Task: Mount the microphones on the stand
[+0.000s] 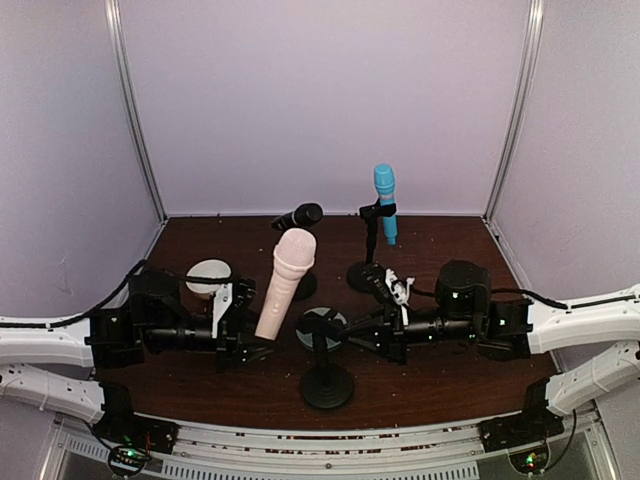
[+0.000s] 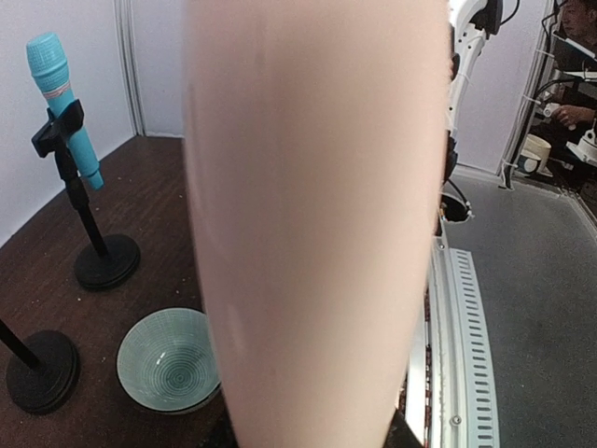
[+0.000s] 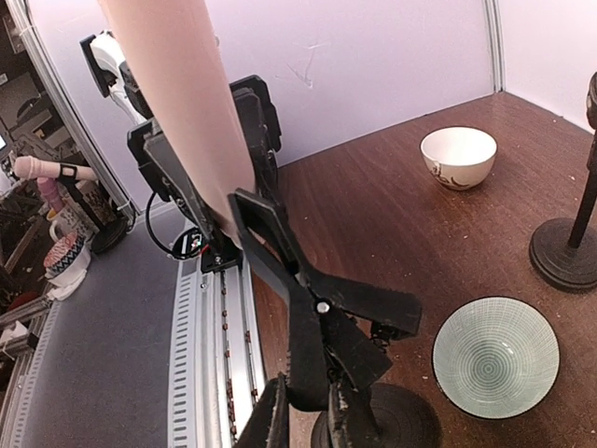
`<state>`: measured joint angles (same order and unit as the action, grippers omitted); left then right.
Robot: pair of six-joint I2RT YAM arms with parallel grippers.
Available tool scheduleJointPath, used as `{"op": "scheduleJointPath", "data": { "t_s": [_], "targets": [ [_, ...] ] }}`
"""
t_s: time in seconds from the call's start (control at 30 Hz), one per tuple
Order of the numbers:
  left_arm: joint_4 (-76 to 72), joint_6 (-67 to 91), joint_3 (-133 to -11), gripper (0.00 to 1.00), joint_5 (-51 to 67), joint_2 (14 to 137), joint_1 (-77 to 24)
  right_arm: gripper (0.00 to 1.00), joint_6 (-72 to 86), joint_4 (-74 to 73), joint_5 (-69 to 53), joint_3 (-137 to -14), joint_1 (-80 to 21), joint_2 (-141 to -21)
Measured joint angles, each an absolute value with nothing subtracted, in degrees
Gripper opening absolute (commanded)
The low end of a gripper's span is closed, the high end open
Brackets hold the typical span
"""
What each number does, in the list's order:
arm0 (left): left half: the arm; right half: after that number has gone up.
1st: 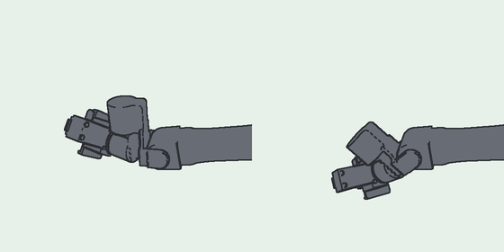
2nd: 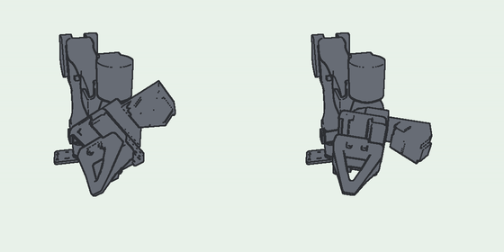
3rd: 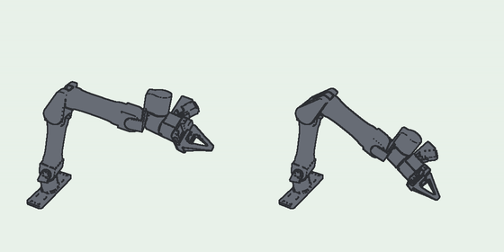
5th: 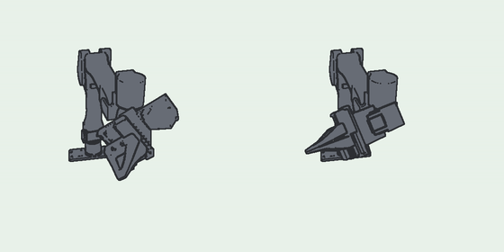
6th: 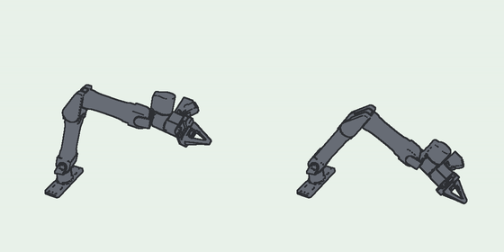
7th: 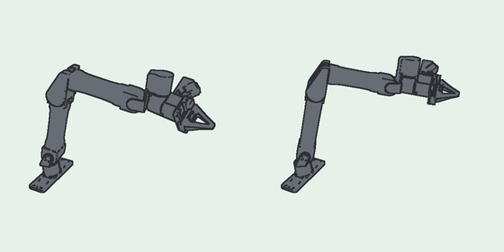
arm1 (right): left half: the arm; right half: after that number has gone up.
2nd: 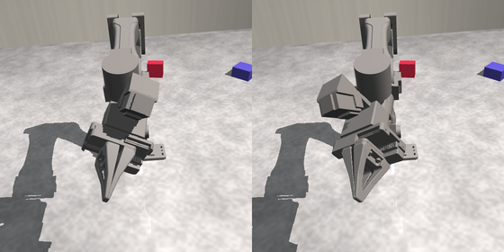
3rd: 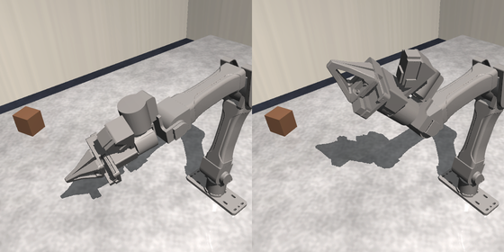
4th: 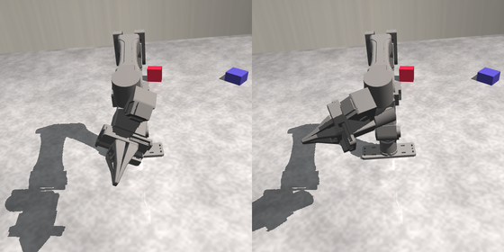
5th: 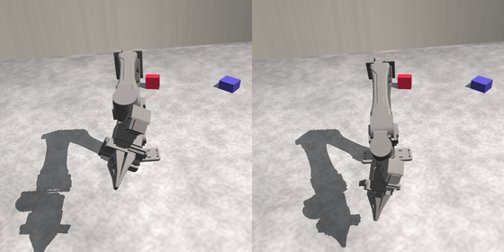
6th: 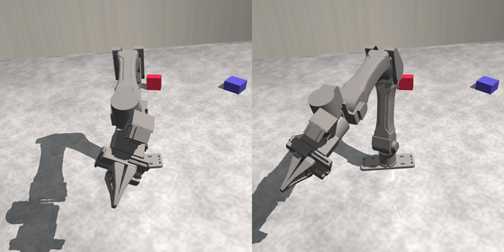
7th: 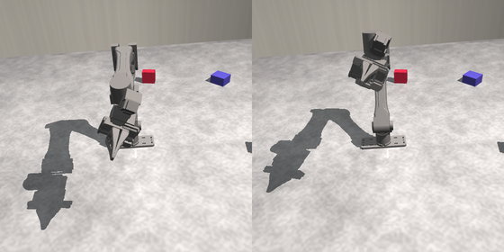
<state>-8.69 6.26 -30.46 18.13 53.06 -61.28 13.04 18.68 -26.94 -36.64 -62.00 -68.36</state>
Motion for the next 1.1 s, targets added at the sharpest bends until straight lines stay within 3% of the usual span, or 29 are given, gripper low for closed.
{"op": "scheduleJointPath", "data": {
  "t_s": [0.03,0.13,0.5,0.63,1.1],
  "targets": [
    [-8.4,6.2,-30.3,0.0,18.1,53.1,-61.2,0.36,13.0,18.3,-26.9,-36.7,-62.0,-68.4],
    [-7.2,6.2,-30.3,0.0,18.0,53.0,-61.2,0.5,12.9,16.8,-26.8,-37.6,-62.2,-68.1],
    [-4.1,5.7,-30.3,0.0,17.7,51.7,-61.1,0.68,5.0,1.3,-21.8,-44.1,-62.3,-61.5],
    [-4.1,5.7,-30.3,0.0,17.7,51.6,-61.1,0.68,2.0,-3.0,-19.1,-46.2,-62.3,-62.0],
    [-3.5,5.7,-29.5,0.0,16.9,49.2,-61.1,0.5,2.0,-12.7,-19.4,-51.2,-67.5,-69.1]
  ]
}}
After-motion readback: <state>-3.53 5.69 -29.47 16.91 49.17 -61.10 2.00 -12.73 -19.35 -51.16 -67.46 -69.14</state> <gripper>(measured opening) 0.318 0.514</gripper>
